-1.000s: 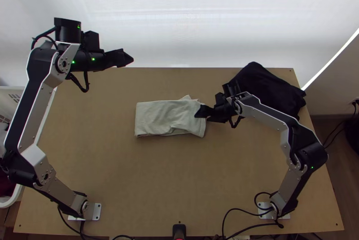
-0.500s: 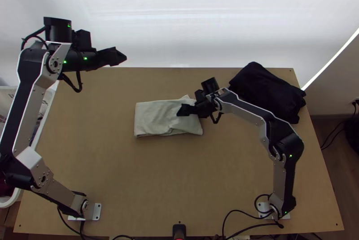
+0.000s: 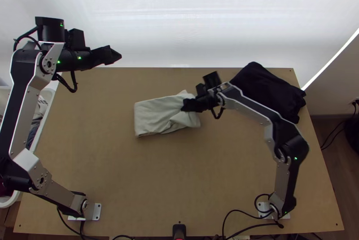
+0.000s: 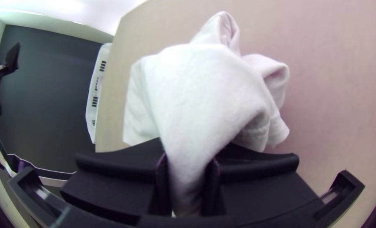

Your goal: Fold the t-shirt

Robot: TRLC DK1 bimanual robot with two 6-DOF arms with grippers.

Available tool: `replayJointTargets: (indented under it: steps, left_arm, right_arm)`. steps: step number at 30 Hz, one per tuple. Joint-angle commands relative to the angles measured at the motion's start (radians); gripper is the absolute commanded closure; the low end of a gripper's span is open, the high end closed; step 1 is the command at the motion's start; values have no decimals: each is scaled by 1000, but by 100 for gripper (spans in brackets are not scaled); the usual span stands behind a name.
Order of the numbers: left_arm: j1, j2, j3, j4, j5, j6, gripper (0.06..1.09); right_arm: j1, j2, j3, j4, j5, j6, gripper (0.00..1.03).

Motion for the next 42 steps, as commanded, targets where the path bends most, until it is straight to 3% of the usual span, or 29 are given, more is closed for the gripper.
replayJointTargets:
  steps: [1, 9, 19, 42]
  left_arm:
    - [11, -37, -22, -12, 0, 12, 10]
    - [11, -37, -31, -11, 0, 16, 10]
    - [11, -30, -31, -5, -1, 17, 10]
    - [10, -27, -22, 3, -1, 16, 10]
  right_arm:
    - [-64, -159, 39, -24, -33, 23, 100]
    - [-236, -266, 160, -75, -91, 29, 100]
    - [-460, -226, 321, -75, -163, 34, 100]
    - [-667, 2, 523, -78, -237, 28, 100]
